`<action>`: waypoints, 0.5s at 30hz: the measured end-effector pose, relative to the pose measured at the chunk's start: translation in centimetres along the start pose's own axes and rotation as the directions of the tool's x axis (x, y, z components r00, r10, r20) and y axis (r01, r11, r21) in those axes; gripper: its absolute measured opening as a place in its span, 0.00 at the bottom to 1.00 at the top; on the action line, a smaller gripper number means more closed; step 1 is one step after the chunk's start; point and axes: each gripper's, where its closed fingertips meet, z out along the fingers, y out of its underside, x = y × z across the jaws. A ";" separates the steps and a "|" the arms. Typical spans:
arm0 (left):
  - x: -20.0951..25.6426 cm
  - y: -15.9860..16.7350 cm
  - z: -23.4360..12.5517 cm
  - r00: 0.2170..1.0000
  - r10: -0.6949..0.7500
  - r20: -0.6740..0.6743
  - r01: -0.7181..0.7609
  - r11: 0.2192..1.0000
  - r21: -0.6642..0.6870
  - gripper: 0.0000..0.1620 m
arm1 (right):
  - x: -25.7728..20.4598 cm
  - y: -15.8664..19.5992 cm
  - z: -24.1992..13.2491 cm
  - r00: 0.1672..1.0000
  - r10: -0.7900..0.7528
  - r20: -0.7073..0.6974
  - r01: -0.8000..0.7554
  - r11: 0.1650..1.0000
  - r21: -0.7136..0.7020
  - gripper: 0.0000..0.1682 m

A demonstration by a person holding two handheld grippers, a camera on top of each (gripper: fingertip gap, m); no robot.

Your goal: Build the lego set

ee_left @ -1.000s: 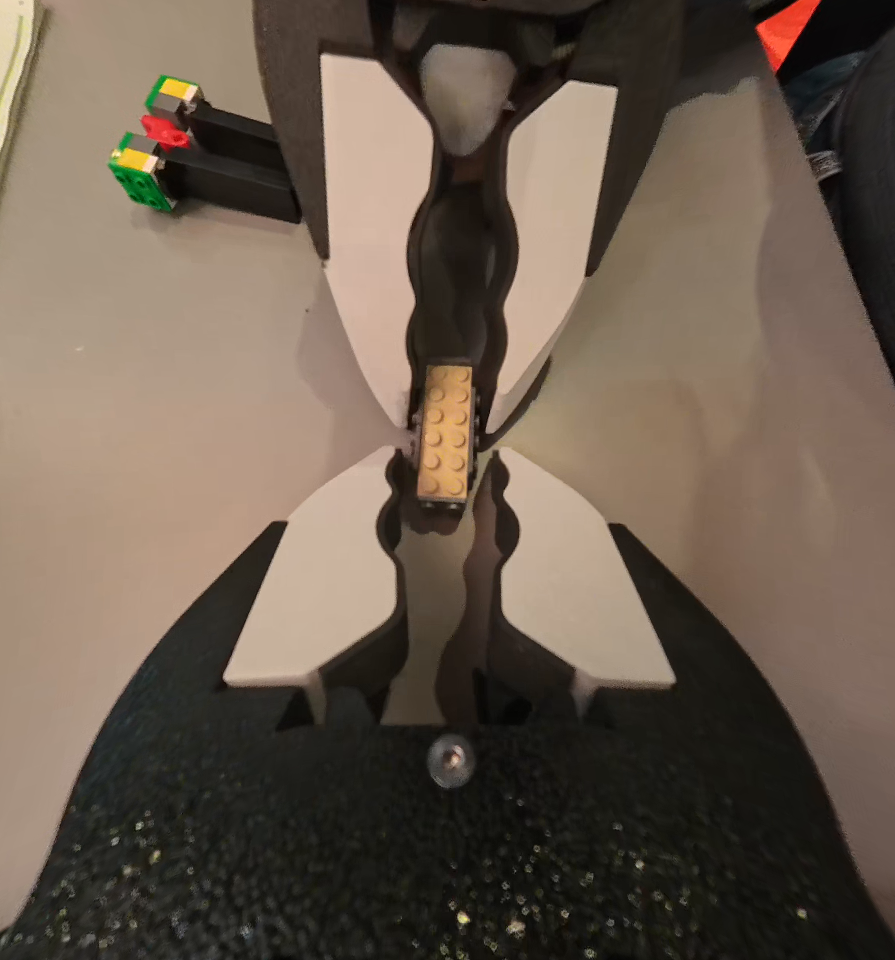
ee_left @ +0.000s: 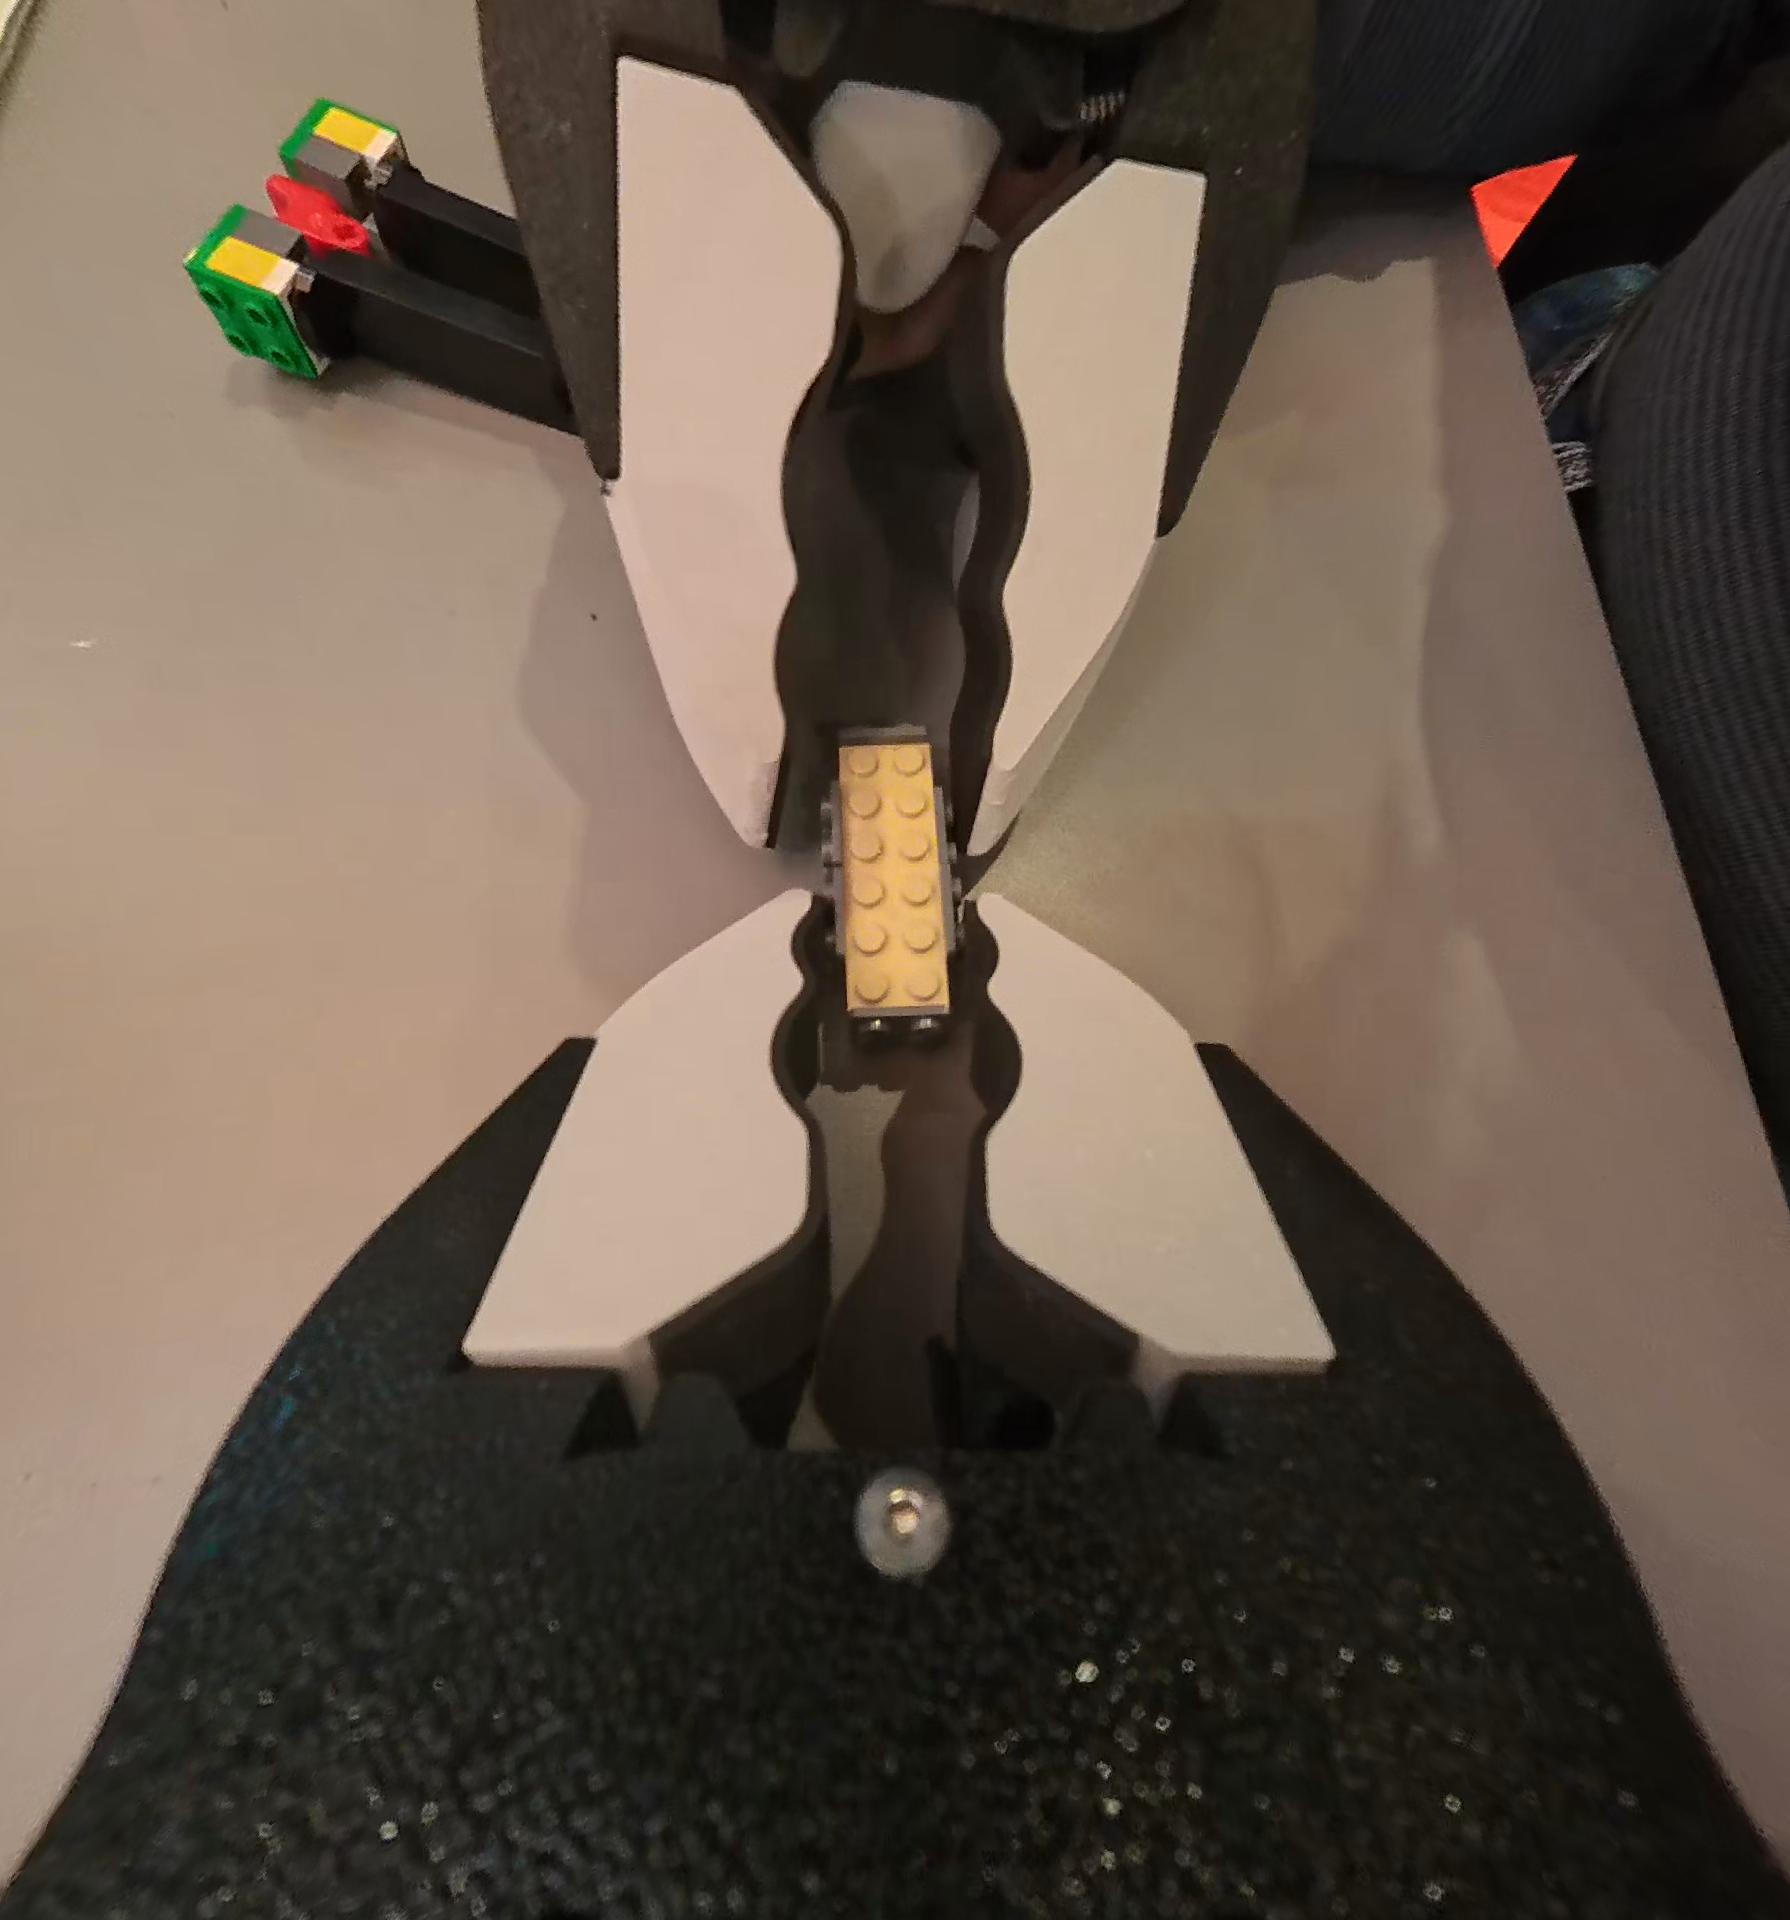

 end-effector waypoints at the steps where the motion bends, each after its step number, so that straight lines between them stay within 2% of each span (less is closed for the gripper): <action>1: 0.0 0.0 0.0 1.000 -0.008 -0.002 0.008 1.000 0.001 0.15 | 0.0 0.0 0.0 1.000 -0.002 -0.003 0.002 1.000 -0.001 0.18; 5: -0.1 0.0 0.0 0.999 -0.045 -0.006 0.045 0.999 0.004 0.15 | -0.2 0.0 0.0 1.000 -0.017 -0.012 0.017 1.000 -0.004 0.15; 10: -0.1 -0.1 0.0 0.998 -0.061 -0.010 0.061 0.998 0.004 0.15 | 0.2 0.0 -0.2 0.994 -0.069 -0.080 0.067 0.997 -0.028 0.20; 15: -0.1 -0.1 0.0 0.998 -0.067 -0.010 0.067 0.998 0.004 0.15 | 0.3 0.0 -0.7 0.986 -0.122 -0.113 0.117 0.992 -0.051 0.20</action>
